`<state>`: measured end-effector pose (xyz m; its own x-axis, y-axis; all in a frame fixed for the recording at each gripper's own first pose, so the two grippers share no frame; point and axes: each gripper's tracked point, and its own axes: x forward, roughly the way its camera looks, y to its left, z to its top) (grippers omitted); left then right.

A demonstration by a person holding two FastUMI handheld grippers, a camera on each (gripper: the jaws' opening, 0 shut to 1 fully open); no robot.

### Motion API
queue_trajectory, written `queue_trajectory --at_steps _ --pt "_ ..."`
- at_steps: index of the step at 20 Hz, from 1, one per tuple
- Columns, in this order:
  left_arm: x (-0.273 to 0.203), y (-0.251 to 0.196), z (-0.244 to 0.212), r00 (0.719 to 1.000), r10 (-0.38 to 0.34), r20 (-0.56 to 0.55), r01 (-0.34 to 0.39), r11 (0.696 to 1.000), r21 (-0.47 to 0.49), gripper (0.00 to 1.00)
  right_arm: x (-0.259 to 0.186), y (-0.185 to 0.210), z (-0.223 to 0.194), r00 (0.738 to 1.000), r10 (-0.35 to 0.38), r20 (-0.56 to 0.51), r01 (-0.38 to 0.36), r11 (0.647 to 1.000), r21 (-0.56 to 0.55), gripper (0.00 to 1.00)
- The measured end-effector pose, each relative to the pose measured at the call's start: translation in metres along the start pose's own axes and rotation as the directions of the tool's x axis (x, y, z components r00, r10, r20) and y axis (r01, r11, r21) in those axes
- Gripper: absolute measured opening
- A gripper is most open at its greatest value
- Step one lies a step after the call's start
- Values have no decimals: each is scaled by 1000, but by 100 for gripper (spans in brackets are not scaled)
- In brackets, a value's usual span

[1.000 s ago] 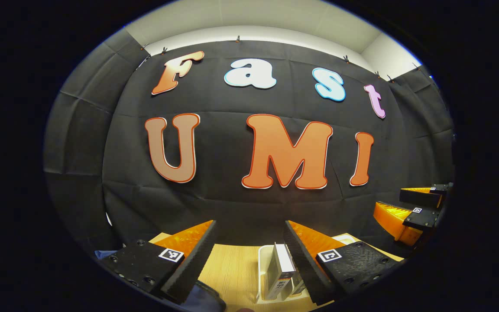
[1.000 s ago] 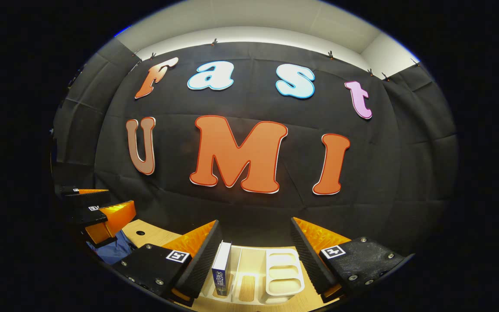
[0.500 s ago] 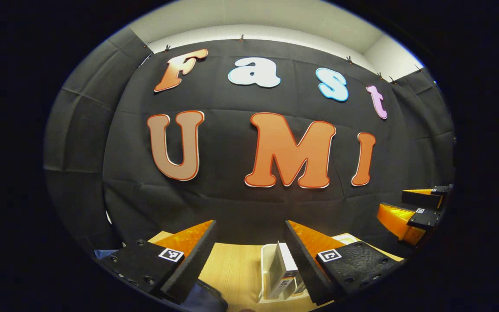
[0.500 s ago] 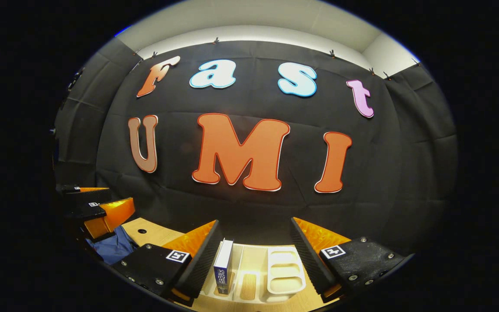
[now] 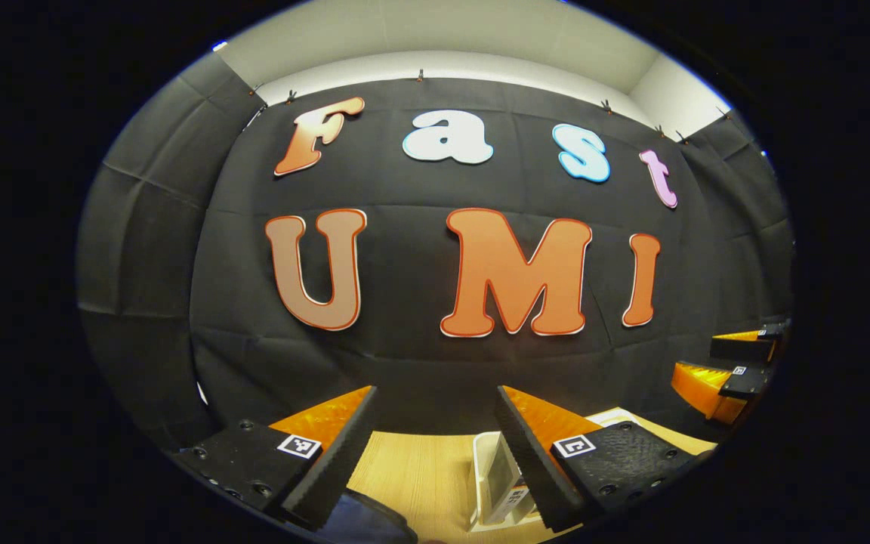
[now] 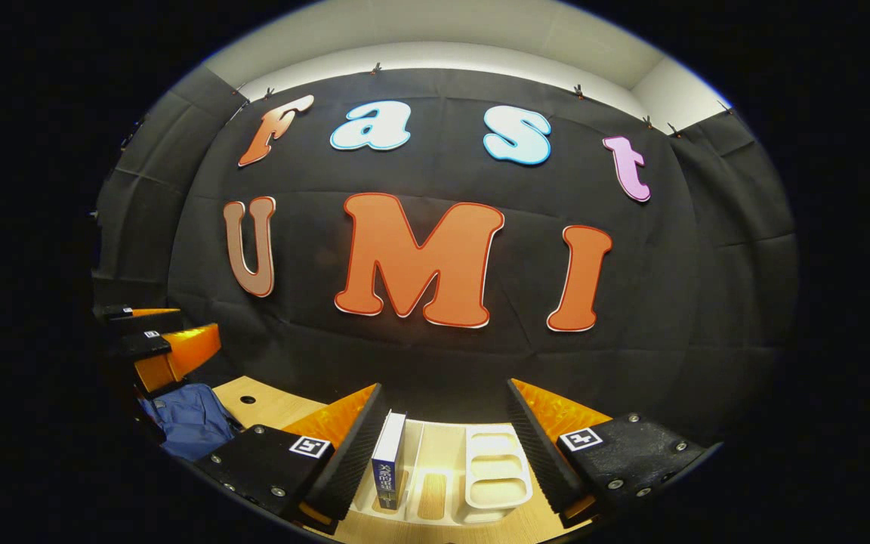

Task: Open the schoolbag, grab two books from the bookshelf and put them into the schoolbag.

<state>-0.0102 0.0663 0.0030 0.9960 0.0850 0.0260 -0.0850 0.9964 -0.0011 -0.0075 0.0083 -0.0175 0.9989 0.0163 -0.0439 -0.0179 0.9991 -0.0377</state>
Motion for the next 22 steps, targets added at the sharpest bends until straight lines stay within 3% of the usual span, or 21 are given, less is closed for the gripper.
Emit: queue_trajectory --at_steps 5,11,14,16,22 --pt "-5 12 -26 997 8 -75 -8 1000 0 96 1 -11 -8 1000 -25 -19 25 1000 2 94" --pt "-14 31 -69 979 18 -204 3 995 103 96 3 -13 -21 999 -17 -46 17 1000 4 94" --pt "-27 40 -109 948 36 -316 16 987 159 96 6 -12 -29 998 -10 -58 10 1000 3 94" --pt "-41 47 -143 901 65 -429 29 977 210 97 6 -14 -39 997 -5 -76 6 1000 10 94" --pt "-79 52 -213 825 153 -544 48 940 337 98 14 -29 -69 992 -5 -126 6 1000 11 94"
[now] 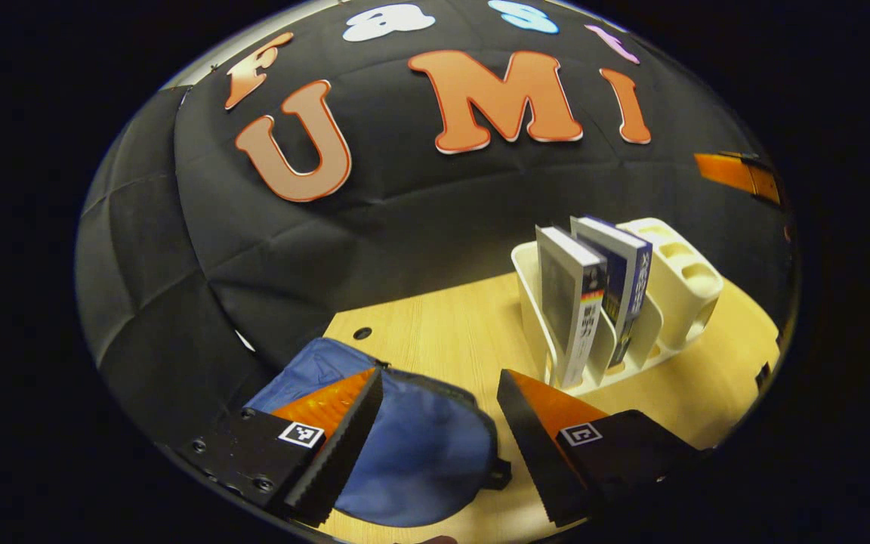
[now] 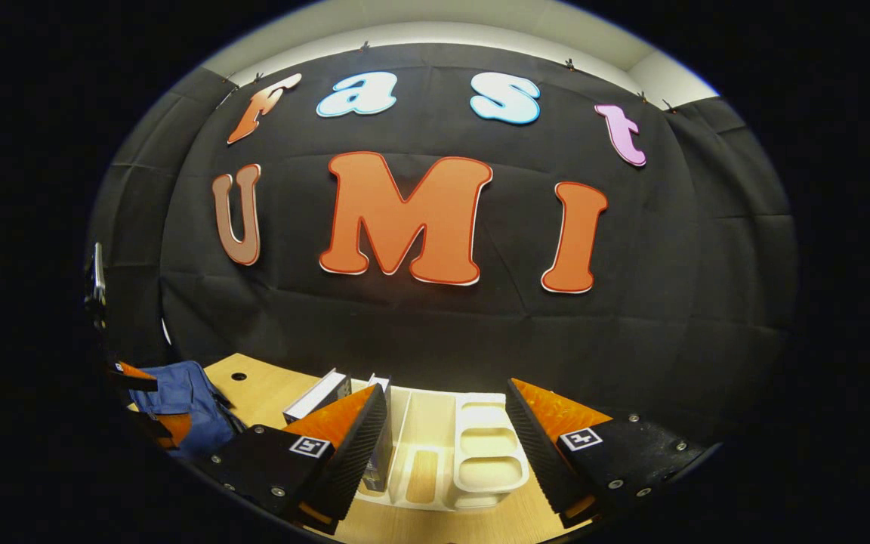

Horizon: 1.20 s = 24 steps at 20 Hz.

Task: Open the schoolbag, grab two books from the bookshelf and put them into the schoolbag.

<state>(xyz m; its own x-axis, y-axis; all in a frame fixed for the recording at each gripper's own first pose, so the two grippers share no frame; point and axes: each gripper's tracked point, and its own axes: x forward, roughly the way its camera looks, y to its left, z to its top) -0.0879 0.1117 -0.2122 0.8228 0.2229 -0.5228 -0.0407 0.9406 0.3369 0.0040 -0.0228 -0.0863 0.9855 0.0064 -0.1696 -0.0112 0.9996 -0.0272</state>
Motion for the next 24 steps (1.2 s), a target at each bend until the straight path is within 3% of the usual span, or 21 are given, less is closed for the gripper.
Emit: queue_trajectory --at_steps 3,7,12,19,24 --pt "4 -15 -30 998 29 -52 -23 993 113 97 6 -11 -12 1000 -7 -29 7 1000 -7 94" --pt "8 -45 -72 991 26 -132 7 971 241 97 11 -25 -29 998 -10 -62 9 1000 -25 94" --pt "12 -57 -126 962 92 -258 -6 949 316 96 11 -42 -44 995 -24 -100 20 999 -39 94" --pt "20 -47 -184 892 203 -403 -27 915 403 96 8 -59 -50 992 -46 -116 42 998 -40 94" --pt "23 -34 -186 873 280 -399 -81 891 447 94 7 -59 -54 991 -42 -125 37 998 -48 94"
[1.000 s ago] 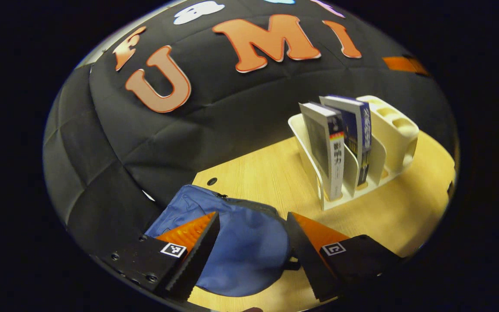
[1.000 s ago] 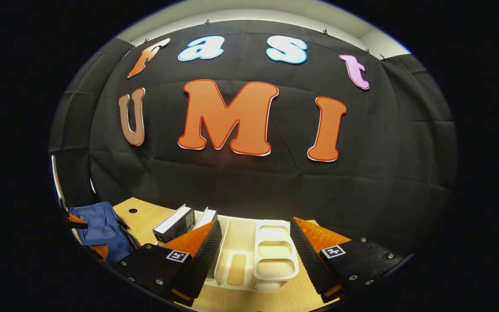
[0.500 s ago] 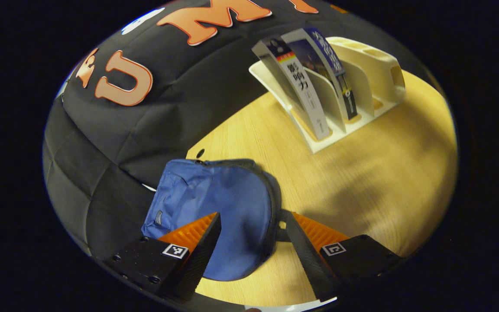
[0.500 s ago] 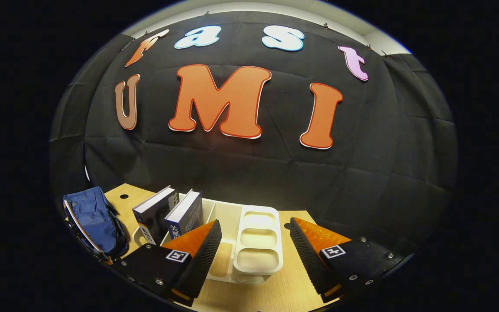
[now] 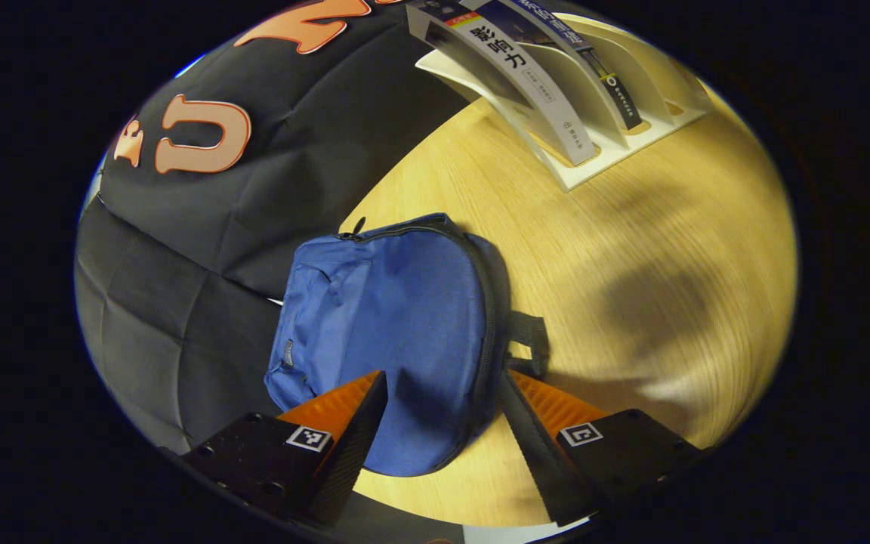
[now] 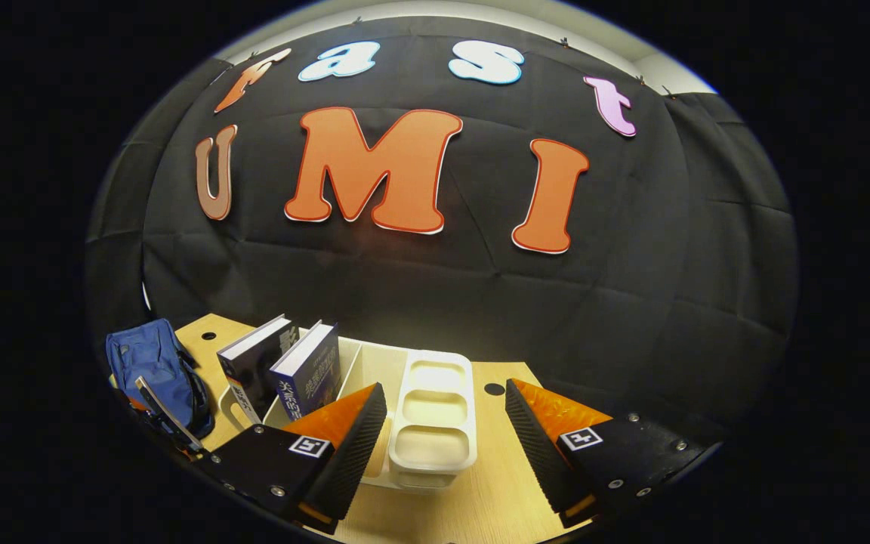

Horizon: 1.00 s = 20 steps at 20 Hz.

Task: Open the schoolbag, grab two books from the bookshelf and put them into the schoolbag.

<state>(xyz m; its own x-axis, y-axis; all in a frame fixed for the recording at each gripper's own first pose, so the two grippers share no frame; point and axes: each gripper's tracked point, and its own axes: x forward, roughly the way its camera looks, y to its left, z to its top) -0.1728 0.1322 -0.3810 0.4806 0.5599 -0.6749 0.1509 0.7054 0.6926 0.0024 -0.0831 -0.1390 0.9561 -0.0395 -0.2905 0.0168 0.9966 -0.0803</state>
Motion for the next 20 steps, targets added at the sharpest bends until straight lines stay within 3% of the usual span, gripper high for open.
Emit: queue_trajectory --at_steps 3,6,7,10,11,13,16,17,18,20 --pt "0 2 1 1000 -4 -2 4 1000 -12 92 0 5 -1 1000 10 -2 -10 1000 -4 94" --pt "1 4 4 1000 -2 -9 2 1000 0 78 1 9 -1 1000 20 -3 -20 1000 -4 94" --pt "1 2 5 1000 -10 -16 10 1000 -3 67 1 9 -1 1000 22 -3 -22 1000 -3 94" --pt "0 8 8 1000 -7 -17 7 1000 -20 51 2 12 -1 1000 27 -6 -27 1000 -3 94" --pt "-1 8 7 1000 -16 -23 15 999 -30 28 2 13 -1 1000 28 -6 -28 1000 -3 94" --pt "-3 12 13 999 -31 -25 30 998 -47 14 3 14 0 999 32 -7 -32 999 -2 94" --pt "-12 25 21 998 -60 -8 58 993 -101 11 4 19 2 999 40 -6 -40 999 3 94" --pt "-17 31 22 998 -64 -3 64 991 -117 19 5 20 2 999 43 -8 -43 999 4 94" --pt "-20 35 27 997 -75 9 75 988 -132 9 5 22 2 999 43 -12 -43 999 2 94" --pt "-23 46 32 995 -94 26 96 983 -159 9 4 27 7 999 50 -3 -50 999 -7 94"
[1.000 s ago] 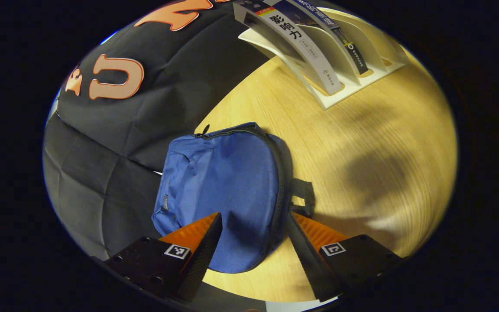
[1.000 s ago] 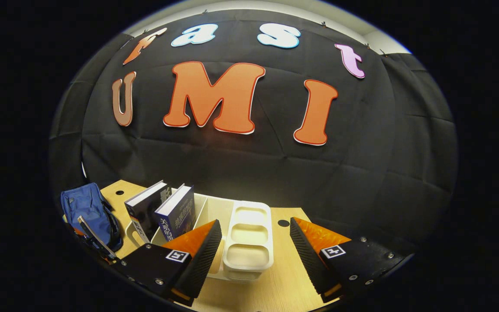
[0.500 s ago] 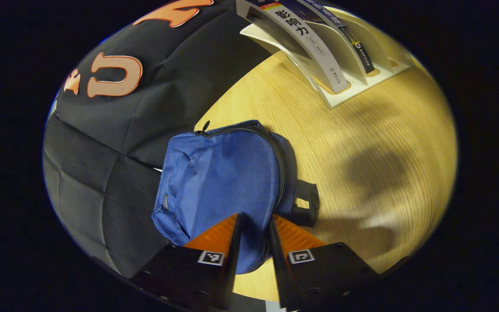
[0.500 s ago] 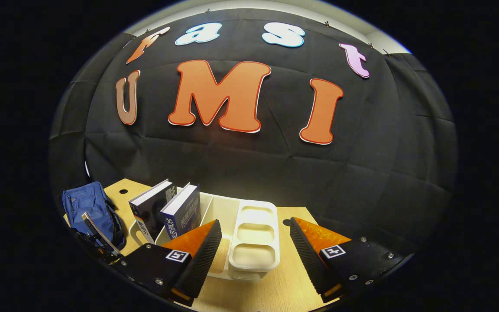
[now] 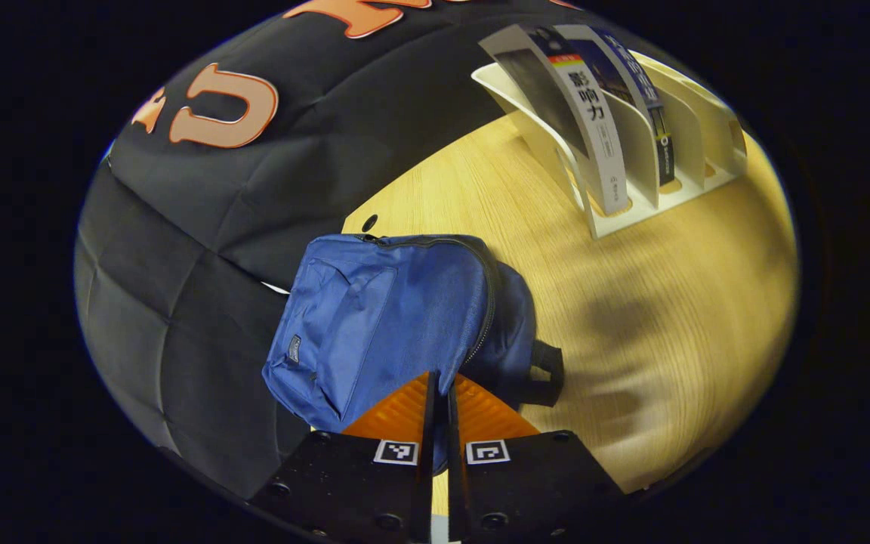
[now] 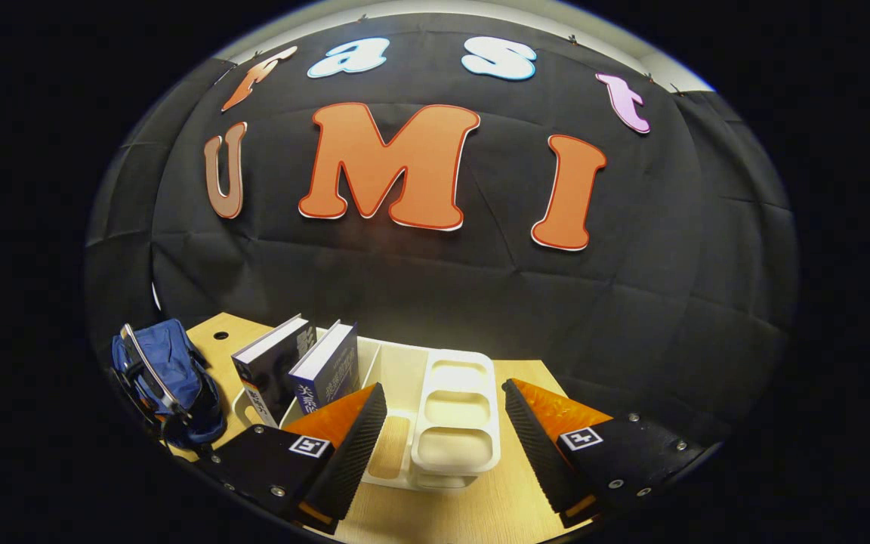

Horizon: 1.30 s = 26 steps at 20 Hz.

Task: Open the schoolbag, grab two books from the bookshelf and put them into the schoolbag.

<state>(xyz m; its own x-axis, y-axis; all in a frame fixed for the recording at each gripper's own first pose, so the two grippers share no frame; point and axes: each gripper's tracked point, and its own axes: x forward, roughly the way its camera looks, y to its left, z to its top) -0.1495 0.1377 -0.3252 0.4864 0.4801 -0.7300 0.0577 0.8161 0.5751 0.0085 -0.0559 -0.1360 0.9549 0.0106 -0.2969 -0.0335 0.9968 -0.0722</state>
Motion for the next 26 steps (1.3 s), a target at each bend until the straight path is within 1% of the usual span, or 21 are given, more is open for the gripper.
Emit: queue_trajectory --at_steps 1,3,8,11,14,17,21,23,26 --pt "-3 5 3 1000 -11 8 11 1000 -11 7 0 6 1 1000 13 0 -13 1000 -5 94" --pt "-12 17 13 999 -24 36 26 999 -39 6 1 19 5 999 45 -3 -45 999 -1 94" --pt "-34 61 40 991 -89 100 101 987 -125 5 6 72 22 986 164 -25 -163 986 39 94" --pt "-31 99 59 984 -99 151 122 980 -155 5 11 110 39 971 237 -24 -236 971 31 94" --pt "-38 134 73 975 -116 189 147 977 -155 5 16 147 52 952 301 -49 -299 953 43 94" --pt "-35 166 83 967 -121 226 159 975 -157 5 27 170 64 947 311 -75 -309 950 42 94" --pt "-30 201 94 950 -142 279 208 953 -221 5 47 194 64 942 299 -152 -296 954 42 94" --pt "-25 219 98 944 -141 298 211 953 -218 4 60 205 60 935 292 -202 -290 956 37 95" --pt "-22 231 105 931 -171 321 240 952 -191 4 76 219 42 916 270 -296 -274 961 28 94"
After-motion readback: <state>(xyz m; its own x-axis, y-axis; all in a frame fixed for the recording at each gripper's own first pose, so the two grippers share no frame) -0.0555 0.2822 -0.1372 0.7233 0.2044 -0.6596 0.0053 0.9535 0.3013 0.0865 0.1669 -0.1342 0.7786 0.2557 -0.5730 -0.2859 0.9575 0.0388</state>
